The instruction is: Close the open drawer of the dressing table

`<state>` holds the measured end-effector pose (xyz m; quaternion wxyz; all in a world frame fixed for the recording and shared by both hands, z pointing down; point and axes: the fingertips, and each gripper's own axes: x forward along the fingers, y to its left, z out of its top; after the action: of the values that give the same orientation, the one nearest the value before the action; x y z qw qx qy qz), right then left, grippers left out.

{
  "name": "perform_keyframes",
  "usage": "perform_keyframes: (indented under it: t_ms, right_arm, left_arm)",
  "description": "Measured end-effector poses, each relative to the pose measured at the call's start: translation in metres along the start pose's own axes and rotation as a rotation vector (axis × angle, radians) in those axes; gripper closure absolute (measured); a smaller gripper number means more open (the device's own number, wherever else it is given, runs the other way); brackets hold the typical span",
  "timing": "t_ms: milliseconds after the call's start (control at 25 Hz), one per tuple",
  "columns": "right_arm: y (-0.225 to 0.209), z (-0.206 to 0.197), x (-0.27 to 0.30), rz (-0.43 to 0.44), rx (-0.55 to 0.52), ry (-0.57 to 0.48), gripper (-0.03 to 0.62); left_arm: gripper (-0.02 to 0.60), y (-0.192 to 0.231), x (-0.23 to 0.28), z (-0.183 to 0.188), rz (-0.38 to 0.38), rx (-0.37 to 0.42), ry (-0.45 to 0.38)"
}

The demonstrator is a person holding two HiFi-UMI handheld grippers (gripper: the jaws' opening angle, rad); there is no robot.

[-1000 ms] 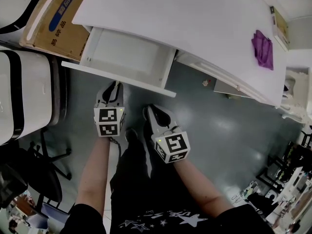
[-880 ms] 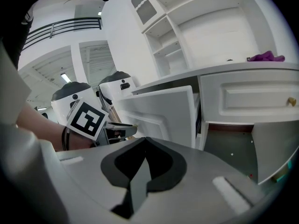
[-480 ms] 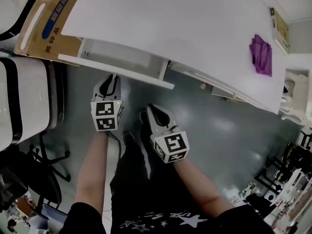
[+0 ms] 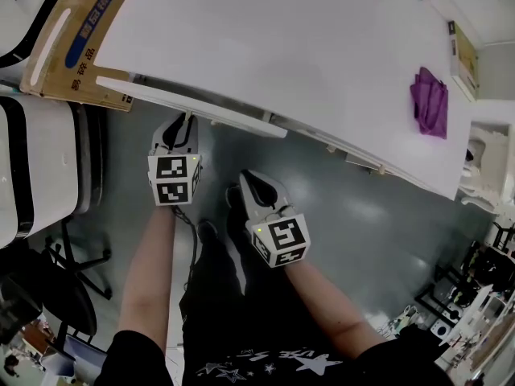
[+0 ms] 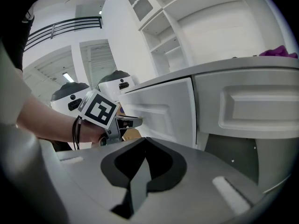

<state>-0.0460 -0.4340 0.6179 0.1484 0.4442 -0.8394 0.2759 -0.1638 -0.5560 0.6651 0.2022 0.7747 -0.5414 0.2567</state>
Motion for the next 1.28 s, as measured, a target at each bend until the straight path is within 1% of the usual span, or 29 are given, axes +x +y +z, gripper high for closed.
perform_keyframes:
  t_ms: [640,960,1160,1240,1280]
  right_arm:
    - [-0.026,0.015,0.008,-0.011,-0.003,-0.020,0.591]
    - [-0.030,0.020,0.012,-0.015,-0.011,-0.027,0.591]
    - [-0.027,0.026,0.011,-0.021,-0.020,-0.043,0.591]
    - [-0.023,0.028,0.009,-0.026,-0.024,-0.052,0.591]
    - [-0.020,0.030,0.008,-0.030,-0.027,-0.057,0.591]
  left_arm:
    - [0.506,0.003,0.027,0.021,0.017,-0.002,0.000]
    - [0.506,0.003,0.028,0.021,0.016,0.000,-0.010]
    - [0.505,0.002,0.028,0.021,0.035,-0.023,-0.017]
    - [0.504,0.001,0.024,0.023,0.028,-0.037,-0.031]
    - [0.484,0.000,0.022,0.025,0.018,-0.045,-0.043]
